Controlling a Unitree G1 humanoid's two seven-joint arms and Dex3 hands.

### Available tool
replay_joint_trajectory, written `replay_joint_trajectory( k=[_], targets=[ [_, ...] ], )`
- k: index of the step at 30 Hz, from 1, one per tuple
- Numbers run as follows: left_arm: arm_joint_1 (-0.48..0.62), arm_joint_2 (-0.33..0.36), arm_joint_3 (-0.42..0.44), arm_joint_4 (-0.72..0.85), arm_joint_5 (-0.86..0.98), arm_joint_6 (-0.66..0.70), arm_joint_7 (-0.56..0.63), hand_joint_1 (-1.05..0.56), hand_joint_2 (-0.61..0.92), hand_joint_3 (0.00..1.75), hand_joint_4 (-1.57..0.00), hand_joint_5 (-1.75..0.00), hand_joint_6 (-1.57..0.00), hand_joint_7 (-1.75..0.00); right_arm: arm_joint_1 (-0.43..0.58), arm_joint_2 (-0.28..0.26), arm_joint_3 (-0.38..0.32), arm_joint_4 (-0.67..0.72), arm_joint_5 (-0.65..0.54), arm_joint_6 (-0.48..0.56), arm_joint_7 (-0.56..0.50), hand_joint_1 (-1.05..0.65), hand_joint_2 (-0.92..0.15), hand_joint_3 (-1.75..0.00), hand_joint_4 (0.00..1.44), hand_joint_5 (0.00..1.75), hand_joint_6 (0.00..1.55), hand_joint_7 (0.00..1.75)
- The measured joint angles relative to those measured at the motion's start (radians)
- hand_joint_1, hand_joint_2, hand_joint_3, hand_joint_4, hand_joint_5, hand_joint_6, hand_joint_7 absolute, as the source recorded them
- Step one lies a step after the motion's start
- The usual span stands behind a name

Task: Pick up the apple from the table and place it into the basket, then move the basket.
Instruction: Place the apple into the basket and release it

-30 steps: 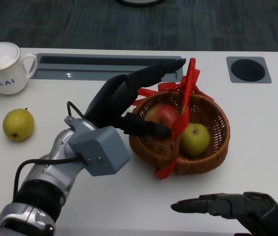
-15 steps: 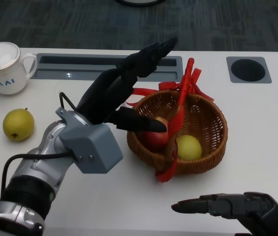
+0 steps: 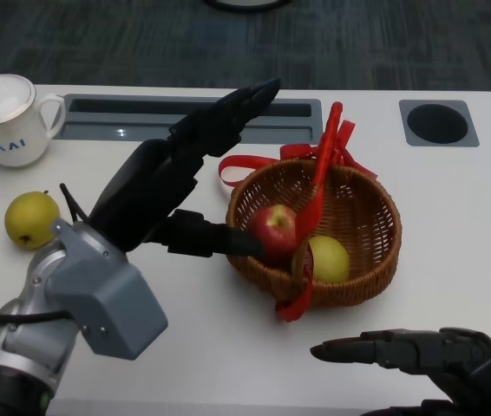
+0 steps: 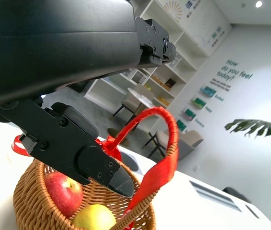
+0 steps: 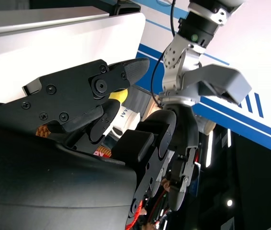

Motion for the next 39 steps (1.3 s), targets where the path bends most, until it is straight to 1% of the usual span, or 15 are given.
replay_joint_trajectory(
  k=[5, 8, 12, 15, 21, 27, 33, 39],
  targets=[
    [0.105, 0.026, 0.025, -0.095, -0.086, -0.003, -0.048, -0.64, 0.71, 0.00, -0.26, -0.05, -0.27, -0.04, -0.019, -0.014, -0.019, 0.002, -0.002, 0.000, -0.002, -0.37, -0.82, 0.00, 0.89, 0.00, 0.82, 0.00],
    [0.162, 0.037, 0.041, -0.139, -0.114, -0.003, -0.063, -0.60, 0.71, 0.00, -0.35, -0.06, -0.34, -0.04, -0.029, -0.019, -0.021, 0.009, 0.001, -0.002, 0.003, -0.35, -0.81, 0.00, 0.88, 0.00, 0.82, 0.00],
    [0.215, 0.045, 0.064, -0.163, -0.144, -0.026, -0.069, -0.53, 0.70, 0.00, -0.49, -0.06, -0.45, -0.04, -0.041, -0.022, -0.022, 0.021, 0.011, -0.004, 0.013, -0.35, -0.81, 0.00, 0.88, 0.00, 0.82, 0.00],
    [0.256, 0.054, 0.081, -0.175, -0.154, -0.044, -0.078, -0.51, 0.69, 0.00, -0.55, -0.06, -0.51, -0.04, -0.047, -0.025, -0.024, 0.028, 0.015, -0.005, 0.016, -0.35, -0.80, 0.00, 0.89, 0.00, 0.82, 0.00],
    [0.342, 0.060, 0.111, -0.213, -0.155, -0.051, -0.082, -0.49, 0.69, 0.00, -0.61, -0.04, -0.56, -0.03, -0.055, -0.031, -0.029, 0.034, 0.020, -0.013, 0.017, -0.36, -0.79, 0.00, 0.88, 0.00, 0.81, 0.00],
    [0.416, 0.060, 0.118, -0.238, -0.181, -0.066, -0.088, -0.47, 0.70, 0.00, -0.63, -0.03, -0.59, -0.02, -0.069, -0.042, -0.053, 0.039, 0.014, -0.069, 0.016, -0.39, -0.79, 0.00, 0.85, 0.00, 0.78, 0.00],
    [0.463, 0.059, 0.119, -0.249, -0.188, -0.076, -0.093, -0.47, 0.70, 0.00, -0.64, -0.02, -0.61, -0.02, -0.098, -0.080, -0.079, 0.044, -0.020, -0.128, 0.010, -0.42, -0.79, 0.00, 0.83, 0.00, 0.77, 0.00],
    [0.472, 0.056, 0.120, -0.223, -0.188, -0.110, -0.096, -0.48, 0.70, 0.00, -0.66, -0.02, -0.62, -0.01, -0.140, -0.130, -0.104, 0.065, -0.041, -0.197, -0.002, -0.44, -0.80, 0.00, 0.82, 0.00, 0.75, 0.00]
  ],
)
